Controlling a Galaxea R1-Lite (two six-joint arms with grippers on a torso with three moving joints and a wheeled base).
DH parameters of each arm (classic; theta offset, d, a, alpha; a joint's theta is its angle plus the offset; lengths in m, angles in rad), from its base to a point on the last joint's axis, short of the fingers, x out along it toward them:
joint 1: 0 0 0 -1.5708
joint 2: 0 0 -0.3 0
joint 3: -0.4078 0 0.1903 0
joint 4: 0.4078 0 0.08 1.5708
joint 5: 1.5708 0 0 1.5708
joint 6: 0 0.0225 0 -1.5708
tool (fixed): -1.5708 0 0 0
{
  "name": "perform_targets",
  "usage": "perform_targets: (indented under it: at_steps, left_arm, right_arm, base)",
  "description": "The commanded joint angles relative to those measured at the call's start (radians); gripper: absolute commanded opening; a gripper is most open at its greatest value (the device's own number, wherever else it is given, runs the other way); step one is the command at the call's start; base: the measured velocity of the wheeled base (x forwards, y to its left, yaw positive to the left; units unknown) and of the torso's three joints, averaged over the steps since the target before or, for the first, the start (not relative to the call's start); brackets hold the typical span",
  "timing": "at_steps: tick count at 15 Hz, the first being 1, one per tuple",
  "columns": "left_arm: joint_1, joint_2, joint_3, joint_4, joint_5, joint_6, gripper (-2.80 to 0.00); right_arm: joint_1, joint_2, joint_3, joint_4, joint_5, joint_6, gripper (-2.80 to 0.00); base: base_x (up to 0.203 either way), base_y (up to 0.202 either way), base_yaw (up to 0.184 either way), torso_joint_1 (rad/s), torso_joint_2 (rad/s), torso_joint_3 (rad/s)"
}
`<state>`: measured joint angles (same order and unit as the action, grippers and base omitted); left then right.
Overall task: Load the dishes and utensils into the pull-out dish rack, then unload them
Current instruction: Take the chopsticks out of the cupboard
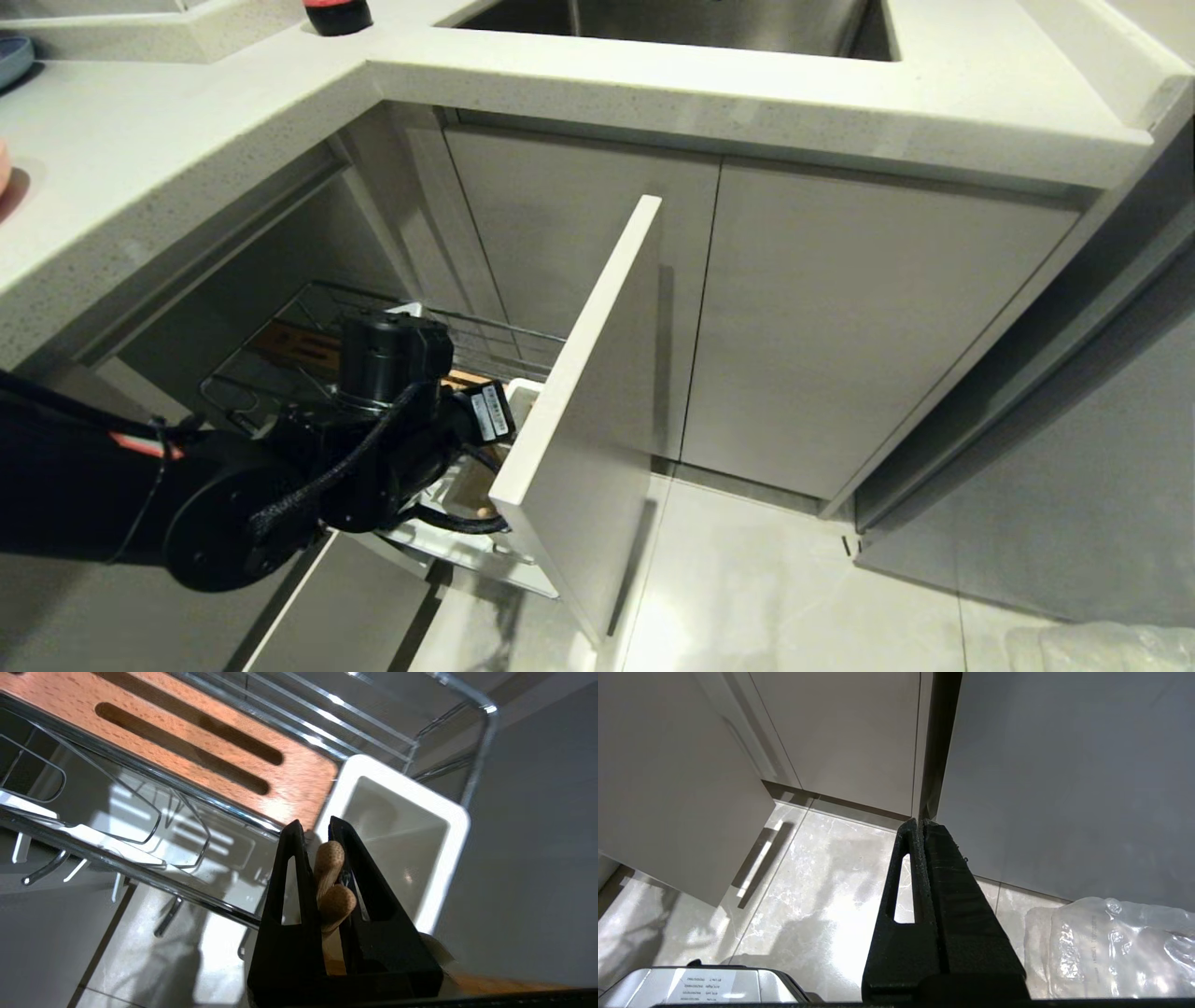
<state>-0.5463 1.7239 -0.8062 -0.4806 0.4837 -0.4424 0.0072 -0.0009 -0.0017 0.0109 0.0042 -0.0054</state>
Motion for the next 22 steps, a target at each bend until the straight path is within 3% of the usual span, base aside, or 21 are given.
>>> perform_targets:
  at_steps: [1,5,11,22]
  left_arm:
    - [-0.037,-0.034,0.001,-0.003,0.037,-0.019,-2.80]
    - [-0.085,-0.147,0.000,0.004,0.112,-0.009,-2.80]
    - [-0.101,-0.271,-0.027,0.003,0.156,0.108,-2.80]
    - [-0.127,-0.537,-0.200,0.000,0.204,0.344,-2.80]
  right_arm:
    - [0.000,-0.001,0.000,0.000,0.000,-0.001,-2.80]
    - [0.000,-0.001,0.000,0.000,0.000,-0.001,-2.80]
    - [0.000,-0.001,0.000,0.000,0.000,-0.001,-2.80]
    - [0.000,-0.001,0.000,0.000,0.000,-0.001,-2.80]
  base:
    - [0.000,0.000,0.000,0.000,0.00,0.000]
    - [0.000,0.000,0.000,0.000,0.00,0.000]
    - [0.000,0.000,0.000,0.000,0.00,0.000]
    - [0.000,0.000,0.000,0.000,0.00,0.000]
